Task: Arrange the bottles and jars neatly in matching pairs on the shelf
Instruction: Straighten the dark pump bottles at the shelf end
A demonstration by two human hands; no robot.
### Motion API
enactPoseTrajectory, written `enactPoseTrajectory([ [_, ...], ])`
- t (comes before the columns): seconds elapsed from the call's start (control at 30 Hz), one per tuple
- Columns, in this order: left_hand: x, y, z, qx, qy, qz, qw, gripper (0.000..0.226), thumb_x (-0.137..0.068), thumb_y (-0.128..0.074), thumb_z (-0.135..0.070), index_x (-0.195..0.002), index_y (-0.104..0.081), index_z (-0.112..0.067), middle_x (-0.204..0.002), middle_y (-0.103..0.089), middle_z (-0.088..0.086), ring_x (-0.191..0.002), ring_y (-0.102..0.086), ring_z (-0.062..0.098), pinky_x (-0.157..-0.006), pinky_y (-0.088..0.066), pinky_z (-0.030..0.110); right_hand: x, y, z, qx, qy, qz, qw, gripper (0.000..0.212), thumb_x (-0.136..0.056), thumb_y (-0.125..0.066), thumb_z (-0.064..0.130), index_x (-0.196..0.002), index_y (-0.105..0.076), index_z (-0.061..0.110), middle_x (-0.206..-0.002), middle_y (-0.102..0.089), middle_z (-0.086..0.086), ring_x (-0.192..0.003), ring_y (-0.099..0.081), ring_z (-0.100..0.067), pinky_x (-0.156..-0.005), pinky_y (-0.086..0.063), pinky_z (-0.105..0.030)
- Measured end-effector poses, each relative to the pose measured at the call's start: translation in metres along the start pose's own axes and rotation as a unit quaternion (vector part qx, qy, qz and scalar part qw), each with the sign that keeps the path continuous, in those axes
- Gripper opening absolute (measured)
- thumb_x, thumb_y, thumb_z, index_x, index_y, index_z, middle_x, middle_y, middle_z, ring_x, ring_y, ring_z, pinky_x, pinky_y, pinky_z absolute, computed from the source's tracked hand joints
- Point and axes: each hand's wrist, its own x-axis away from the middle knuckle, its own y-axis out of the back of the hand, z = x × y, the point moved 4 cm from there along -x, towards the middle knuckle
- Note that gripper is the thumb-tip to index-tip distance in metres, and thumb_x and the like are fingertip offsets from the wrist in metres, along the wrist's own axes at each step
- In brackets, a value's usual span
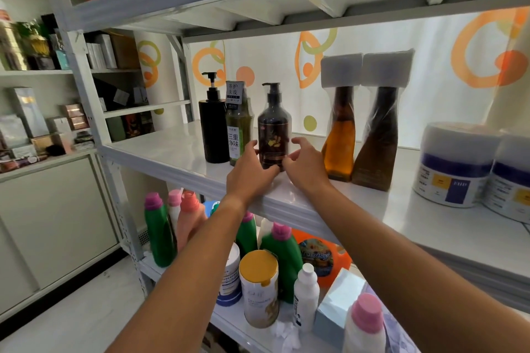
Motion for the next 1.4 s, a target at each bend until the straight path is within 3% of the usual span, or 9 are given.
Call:
enactPoseTrajectory([
  [0.1,0.000,-0.001,0.001,-0.016,-0.004,0.002,1.000,0.070,-0.085,-0.064,-0.044,-0.143,-0.032,-0.023,-0.133,-0.057,-0.004,-0.120,-0.054,0.019,-0.086,-0.037,0.033,-0.001,-0.003,0.001,0.014,-0.010,0.013,1.000,0.060,-0.091,-0.059,0.014,-0.146,-0.033,0.014,-0.136,-0.051,-0.010,-0.123,-0.051,-0.027,-0.082,-0.039,-0.022],
  [0.3,-0.003,-0.002,0.004,-0.030,-0.007,0.014,0.999,0.068,-0.087,-0.061,-0.042,-0.145,-0.030,-0.027,-0.136,-0.056,-0.005,-0.120,-0.055,0.020,-0.083,-0.033,0.030,-0.003,-0.011,-0.006,-0.010,0.000,0.068,0.998,0.047,-0.089,-0.056,0.011,-0.134,-0.048,0.020,-0.121,-0.064,-0.004,-0.096,-0.058,-0.015,-0.080,-0.052,-0.028],
  [0.53,-0.007,-0.004,0.005,-0.029,0.009,0.056,0.998,0.074,-0.080,-0.064,-0.034,-0.144,-0.027,-0.029,-0.131,-0.056,0.000,-0.115,-0.056,0.024,-0.080,-0.037,0.032,-0.003,-0.013,-0.005,-0.008,0.001,0.087,0.996,0.048,-0.090,-0.054,0.008,-0.135,-0.044,0.017,-0.126,-0.056,-0.008,-0.111,-0.057,-0.025,-0.085,-0.048,-0.028],
  [0.7,-0.006,-0.006,0.003,-0.020,-0.017,0.013,1.000,0.073,-0.075,-0.068,-0.039,-0.139,-0.032,-0.028,-0.131,-0.050,0.001,-0.122,-0.048,0.023,-0.086,-0.038,0.037,-0.006,-0.012,-0.007,-0.004,-0.012,0.061,0.998,0.057,-0.088,-0.056,0.009,-0.140,-0.035,0.019,-0.129,-0.048,-0.011,-0.111,-0.054,-0.025,-0.080,-0.048,-0.026],
  [0.97,-0.011,-0.006,0.006,-0.013,-0.035,0.045,0.998,0.057,-0.075,-0.066,-0.039,-0.125,-0.040,-0.034,-0.118,-0.053,-0.003,-0.102,-0.050,0.015,-0.078,-0.040,0.036,-0.006,-0.012,-0.008,0.012,-0.008,0.070,0.997,0.062,-0.086,-0.060,0.012,-0.141,-0.033,0.020,-0.126,-0.048,-0.010,-0.105,-0.055,-0.022,-0.078,-0.049,-0.027],
  [1.1,-0.013,-0.007,0.007,0.017,-0.033,0.066,0.997,0.060,-0.075,-0.068,-0.034,-0.128,-0.040,-0.034,-0.121,-0.053,-0.004,-0.109,-0.052,0.017,-0.086,-0.045,0.039,-0.005,-0.014,-0.006,0.009,-0.009,0.069,0.998,0.060,-0.086,-0.061,0.012,-0.139,-0.034,0.020,-0.128,-0.045,-0.008,-0.102,-0.052,-0.018,-0.074,-0.046,-0.024],
  [1.17,-0.011,0.003,0.008,0.104,-0.021,0.005,0.994,0.057,-0.082,-0.068,-0.022,-0.133,-0.042,-0.025,-0.123,-0.051,-0.004,-0.115,-0.049,0.016,-0.091,-0.043,0.031,-0.003,-0.007,0.003,0.027,0.024,0.008,0.999,0.050,-0.089,-0.060,0.011,-0.134,-0.040,0.017,-0.127,-0.043,-0.006,-0.096,-0.049,-0.014,-0.067,-0.043,-0.017],
  [1.27,-0.008,0.043,0.025,0.126,0.001,-0.206,0.970,0.038,-0.088,-0.061,-0.006,-0.123,-0.049,-0.014,-0.119,-0.050,0.003,-0.114,-0.052,0.022,-0.085,-0.041,0.017,0.007,-0.006,0.026,0.010,0.111,-0.060,0.992,0.025,-0.091,-0.056,0.007,-0.115,-0.053,0.013,-0.110,-0.054,-0.004,-0.092,-0.056,-0.014,-0.069,-0.047,-0.014],
  [1.4,-0.038,0.068,0.062,0.031,0.070,-0.180,0.981,0.067,-0.087,-0.063,-0.004,-0.143,-0.030,-0.014,-0.140,-0.040,0.015,-0.128,-0.043,0.031,-0.100,-0.043,0.038,0.015,-0.046,0.044,0.012,0.084,0.078,0.993,0.039,-0.087,-0.056,0.008,-0.126,-0.054,0.011,-0.120,-0.058,-0.009,-0.111,-0.056,-0.024,-0.091,-0.047,-0.030],
])
